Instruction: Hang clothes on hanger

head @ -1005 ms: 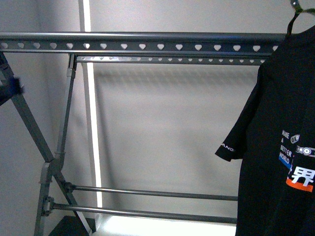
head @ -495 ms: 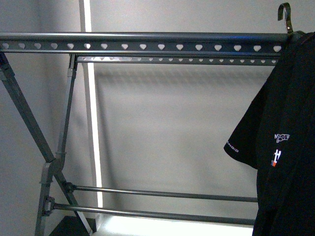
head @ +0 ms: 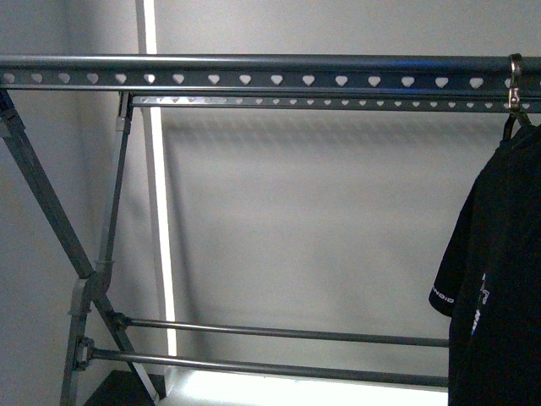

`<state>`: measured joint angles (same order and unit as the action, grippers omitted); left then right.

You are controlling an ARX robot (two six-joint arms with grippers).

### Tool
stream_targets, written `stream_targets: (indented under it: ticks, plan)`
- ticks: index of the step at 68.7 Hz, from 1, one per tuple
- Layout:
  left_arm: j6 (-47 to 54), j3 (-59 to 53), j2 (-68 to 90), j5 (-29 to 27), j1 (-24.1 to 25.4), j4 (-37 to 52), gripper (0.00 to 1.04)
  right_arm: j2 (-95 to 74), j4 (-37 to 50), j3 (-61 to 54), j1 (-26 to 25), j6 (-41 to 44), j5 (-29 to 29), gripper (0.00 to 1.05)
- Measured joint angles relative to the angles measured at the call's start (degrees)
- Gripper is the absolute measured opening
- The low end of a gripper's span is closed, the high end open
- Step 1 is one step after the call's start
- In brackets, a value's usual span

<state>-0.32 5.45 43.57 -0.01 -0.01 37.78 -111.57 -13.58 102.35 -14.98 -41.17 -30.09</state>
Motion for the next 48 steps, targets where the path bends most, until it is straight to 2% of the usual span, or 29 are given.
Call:
stream_targets:
  ticks: [9, 16, 21, 23, 30, 37, 48]
  plan:
    - [0.00, -1.36, -3.96, 0.00, 0.00, -2.58, 0.04, 10.73, 16.46, -14.08, 1.07, 7.80, 8.94, 0.57]
    - [0.02, -2.36, -7.50, 0.00, 0.00, -5.14, 0.04, 26.10, 33.53, -30.80, 1.90, 16.39, 14.64, 0.77]
    - [0.02, -4.24, -9.09, -0.02, 0.00, -4.20, 0.04, 42.51, 46.71, -47.91, 1.97, 26.69, 17.31, 0.93]
    - [0.04, -4.39, -9.90, 0.00, 0.00, -4.79, 0.04, 49.62, 41.92, -53.57, 1.33, 31.06, 16.06, 0.87]
    - [0.13, -4.42, -13.09, -0.07, 0.00, -7.67, 0.04, 67.91, 28.92, -70.99, 0.59, 37.24, 15.21, 0.70]
    - [0.15, -4.42, -16.81, -0.04, 0.00, -10.84, 0.04, 79.62, 27.21, -85.22, 1.84, 39.65, 17.53, 0.50]
    - [0.15, -4.42, -21.24, -0.02, 0.00, -15.34, 0.04, 84.91, 27.65, -90.25, 5.16, 40.57, 20.79, 0.22]
